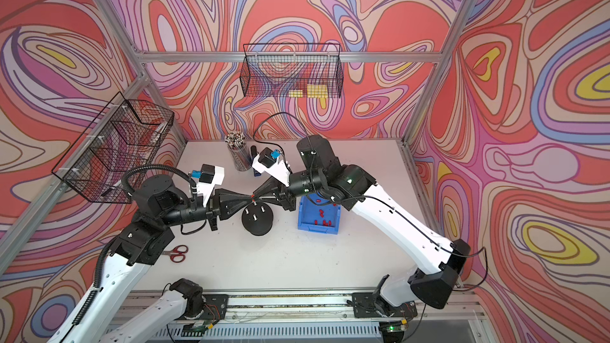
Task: Cover the protruding screws with screw protection sleeves
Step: Pick up the screw protection sleeve from the storage box, then attach the screw protection sleeve to the screw.
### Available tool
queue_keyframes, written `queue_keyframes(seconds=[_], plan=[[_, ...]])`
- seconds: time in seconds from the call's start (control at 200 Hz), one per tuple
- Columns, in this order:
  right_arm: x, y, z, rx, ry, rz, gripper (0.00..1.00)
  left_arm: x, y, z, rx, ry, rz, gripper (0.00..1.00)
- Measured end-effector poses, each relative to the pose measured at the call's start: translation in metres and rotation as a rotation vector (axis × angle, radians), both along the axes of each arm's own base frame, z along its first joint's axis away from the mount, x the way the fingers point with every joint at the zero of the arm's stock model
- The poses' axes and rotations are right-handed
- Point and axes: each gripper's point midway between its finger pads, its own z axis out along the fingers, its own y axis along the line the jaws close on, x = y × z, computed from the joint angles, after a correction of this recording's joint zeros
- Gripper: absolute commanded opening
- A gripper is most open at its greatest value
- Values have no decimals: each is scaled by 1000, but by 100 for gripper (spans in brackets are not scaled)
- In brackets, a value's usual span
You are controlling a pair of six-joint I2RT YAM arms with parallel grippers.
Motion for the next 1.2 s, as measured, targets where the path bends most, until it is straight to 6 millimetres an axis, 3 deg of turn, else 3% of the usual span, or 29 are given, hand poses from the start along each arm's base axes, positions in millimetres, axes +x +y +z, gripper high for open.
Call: queue_keyframes(seconds=[0.17, 0.285, 0.31, 0.361, 0.386, 0.436, 0.486, 0.646, 0.791, 1.062, 1.197], plan=[[1, 0, -1, -3, -6, -5, 0, 1, 0, -1, 1, 1, 0, 0], [1, 0, -1, -4, -3, -6, 0, 2, 0, -1, 0, 0, 7, 0], [1, 0, -1, -4, -3, -7, 0, 2, 0, -2, 0, -1, 12, 13], [2, 0, -1, -4, -4, -9, 0, 3, 1, -1, -1, -8, 23, 51], [2, 0, -1, -4, -4, -9, 0, 4, 2, -2, 0, -12, 29, 65], [2, 0, 0, -2, -4, -9, 0, 6, 4, -3, 2, -15, 53, 81], [2, 0, 1, 2, -6, -10, 0, 8, 6, -4, 6, -20, 78, 89], [6, 1, -5, 5, -5, -33, 0, 13, 18, -7, 34, -54, 180, 93], [17, 3, -25, -20, 17, -93, 0, 22, 41, -18, 85, -84, 351, 94], [55, 22, -71, -104, 26, -273, 0, 55, 126, -62, 287, -42, 879, 99], [87, 36, -114, -193, 33, -395, 0, 67, 158, -86, 413, 3, 1056, 99]])
